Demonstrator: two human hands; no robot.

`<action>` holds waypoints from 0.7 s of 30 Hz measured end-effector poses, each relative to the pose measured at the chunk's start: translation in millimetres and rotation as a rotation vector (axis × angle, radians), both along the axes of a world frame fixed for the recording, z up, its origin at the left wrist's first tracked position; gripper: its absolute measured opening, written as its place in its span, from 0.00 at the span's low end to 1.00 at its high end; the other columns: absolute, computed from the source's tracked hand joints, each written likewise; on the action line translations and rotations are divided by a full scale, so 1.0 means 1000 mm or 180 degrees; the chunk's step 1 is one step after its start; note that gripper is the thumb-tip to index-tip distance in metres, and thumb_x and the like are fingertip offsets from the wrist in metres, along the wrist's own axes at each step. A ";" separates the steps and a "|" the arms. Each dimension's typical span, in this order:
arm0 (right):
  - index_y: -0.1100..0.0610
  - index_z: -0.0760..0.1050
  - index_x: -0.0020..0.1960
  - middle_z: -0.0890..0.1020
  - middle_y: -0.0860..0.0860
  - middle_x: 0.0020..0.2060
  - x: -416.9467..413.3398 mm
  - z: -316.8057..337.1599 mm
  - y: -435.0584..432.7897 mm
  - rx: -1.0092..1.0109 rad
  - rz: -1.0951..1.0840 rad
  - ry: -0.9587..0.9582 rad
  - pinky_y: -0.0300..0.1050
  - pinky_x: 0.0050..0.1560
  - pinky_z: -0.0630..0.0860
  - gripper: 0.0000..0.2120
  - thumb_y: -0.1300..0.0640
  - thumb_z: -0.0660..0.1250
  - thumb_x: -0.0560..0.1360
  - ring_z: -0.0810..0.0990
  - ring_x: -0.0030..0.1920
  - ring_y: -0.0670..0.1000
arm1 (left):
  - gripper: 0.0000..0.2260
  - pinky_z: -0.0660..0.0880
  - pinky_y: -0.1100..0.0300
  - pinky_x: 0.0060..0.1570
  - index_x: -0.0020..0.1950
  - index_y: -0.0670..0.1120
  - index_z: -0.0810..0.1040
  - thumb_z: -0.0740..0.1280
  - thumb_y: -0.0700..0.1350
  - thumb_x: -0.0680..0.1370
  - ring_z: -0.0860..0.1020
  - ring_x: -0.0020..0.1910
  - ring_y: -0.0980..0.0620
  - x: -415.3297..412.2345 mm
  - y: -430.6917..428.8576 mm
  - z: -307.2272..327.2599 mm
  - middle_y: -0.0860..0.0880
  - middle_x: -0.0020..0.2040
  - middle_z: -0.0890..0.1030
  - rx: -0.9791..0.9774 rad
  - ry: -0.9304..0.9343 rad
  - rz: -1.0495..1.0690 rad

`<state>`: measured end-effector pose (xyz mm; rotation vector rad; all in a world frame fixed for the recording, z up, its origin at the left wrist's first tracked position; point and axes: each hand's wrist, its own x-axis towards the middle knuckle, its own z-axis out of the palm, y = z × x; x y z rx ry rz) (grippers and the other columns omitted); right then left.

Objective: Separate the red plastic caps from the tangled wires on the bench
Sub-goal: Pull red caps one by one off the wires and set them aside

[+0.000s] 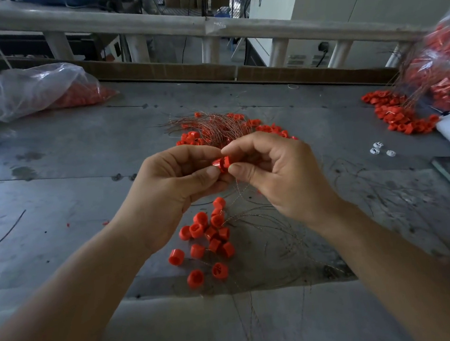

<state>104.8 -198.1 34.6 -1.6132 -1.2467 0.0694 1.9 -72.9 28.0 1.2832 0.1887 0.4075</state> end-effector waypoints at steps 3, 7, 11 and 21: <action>0.53 0.77 0.51 0.79 0.41 0.42 0.000 -0.002 -0.001 0.0004 -0.0106 -0.0142 0.30 0.45 0.75 0.13 0.65 0.70 0.70 0.80 0.44 0.40 | 0.09 0.78 0.66 0.36 0.41 0.41 0.79 0.66 0.35 0.62 0.82 0.34 0.52 0.000 0.000 -0.001 0.45 0.34 0.83 0.0064 0.0024 0.0068; 0.61 0.80 0.51 0.79 0.45 0.42 0.000 -0.003 0.000 0.0043 -0.0278 -0.0584 0.31 0.48 0.75 0.11 0.65 0.71 0.68 0.79 0.46 0.43 | 0.10 0.78 0.65 0.38 0.43 0.40 0.79 0.66 0.36 0.63 0.83 0.37 0.51 0.000 0.000 -0.003 0.45 0.36 0.84 0.0165 0.0050 0.0093; 0.64 0.80 0.50 0.79 0.48 0.42 0.000 -0.004 0.000 0.0081 -0.0293 -0.0754 0.32 0.47 0.76 0.11 0.65 0.71 0.68 0.79 0.46 0.45 | 0.11 0.79 0.64 0.41 0.43 0.42 0.81 0.68 0.39 0.62 0.83 0.40 0.49 0.000 0.000 -0.004 0.43 0.39 0.84 0.0324 0.0099 0.0117; 0.63 0.81 0.48 0.79 0.47 0.40 -0.002 -0.004 -0.001 0.0069 -0.0336 -0.0612 0.34 0.45 0.77 0.10 0.64 0.71 0.67 0.80 0.44 0.44 | 0.10 0.79 0.64 0.39 0.40 0.44 0.83 0.69 0.40 0.61 0.83 0.39 0.49 -0.001 -0.001 -0.005 0.43 0.38 0.84 0.0380 0.0176 0.0122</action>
